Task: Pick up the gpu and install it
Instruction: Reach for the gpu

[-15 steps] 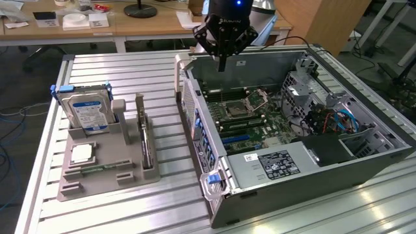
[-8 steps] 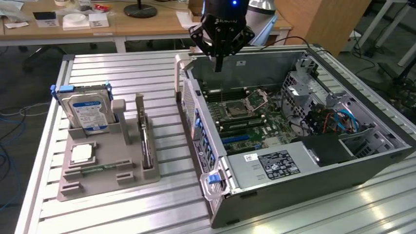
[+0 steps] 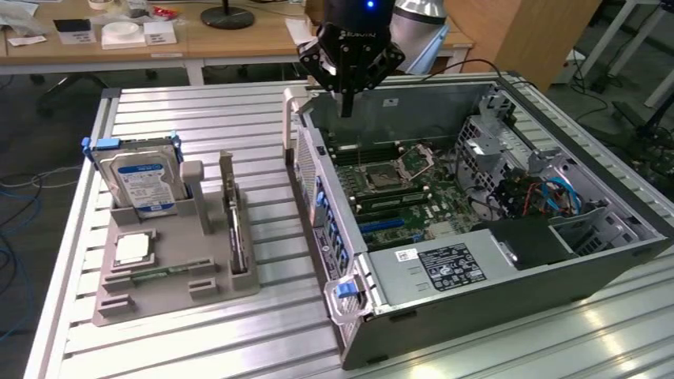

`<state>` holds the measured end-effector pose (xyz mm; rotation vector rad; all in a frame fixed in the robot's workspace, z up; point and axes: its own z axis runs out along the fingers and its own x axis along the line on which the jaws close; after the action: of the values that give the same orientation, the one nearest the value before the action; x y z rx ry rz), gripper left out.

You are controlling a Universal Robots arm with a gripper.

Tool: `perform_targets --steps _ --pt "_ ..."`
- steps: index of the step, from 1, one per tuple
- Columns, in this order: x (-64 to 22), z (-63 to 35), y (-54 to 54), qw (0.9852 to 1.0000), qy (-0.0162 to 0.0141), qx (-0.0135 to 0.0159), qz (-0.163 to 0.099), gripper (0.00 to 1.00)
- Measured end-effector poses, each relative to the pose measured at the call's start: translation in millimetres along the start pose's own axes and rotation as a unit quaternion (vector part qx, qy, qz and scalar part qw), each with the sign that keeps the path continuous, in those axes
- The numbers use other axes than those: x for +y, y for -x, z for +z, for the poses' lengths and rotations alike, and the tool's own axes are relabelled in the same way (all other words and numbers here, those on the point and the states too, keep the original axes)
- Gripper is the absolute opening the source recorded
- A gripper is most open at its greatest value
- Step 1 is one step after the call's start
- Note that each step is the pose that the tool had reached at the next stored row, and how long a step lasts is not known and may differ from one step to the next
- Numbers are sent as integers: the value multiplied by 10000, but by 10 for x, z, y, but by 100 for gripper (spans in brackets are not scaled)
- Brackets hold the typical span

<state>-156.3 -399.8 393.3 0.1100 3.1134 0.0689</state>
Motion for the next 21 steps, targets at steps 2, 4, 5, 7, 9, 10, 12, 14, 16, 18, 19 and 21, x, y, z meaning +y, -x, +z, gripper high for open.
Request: perform_targets --steps 2,4,5,7,9,10,12,14,16,18,19,21 --pt "-13 -1 -18 10000 2 1 -10 11" --pt "-29 -3 -35 10000 6 2 -31 11" --pt "-34 -3 -45 10000 9 3 -45 11" --pt "-42 -4 -71 10000 11 5 -86 11" --pt "-47 -4 -101 9999 12 7 -122 11" --pt "-50 -5 -115 9999 13 7 -140 11" --pt "-57 -6 -145 9998 14 9 -177 11" --pt "-66 -7 -173 9998 15 10 -207 11" --pt "-76 -8 -198 9997 16 11 -239 11" --pt "-88 -10 -228 9996 16 13 -272 11" --pt "-94 -10 -243 9996 17 13 -287 11" --pt "-105 -12 -275 9995 17 15 -315 11"
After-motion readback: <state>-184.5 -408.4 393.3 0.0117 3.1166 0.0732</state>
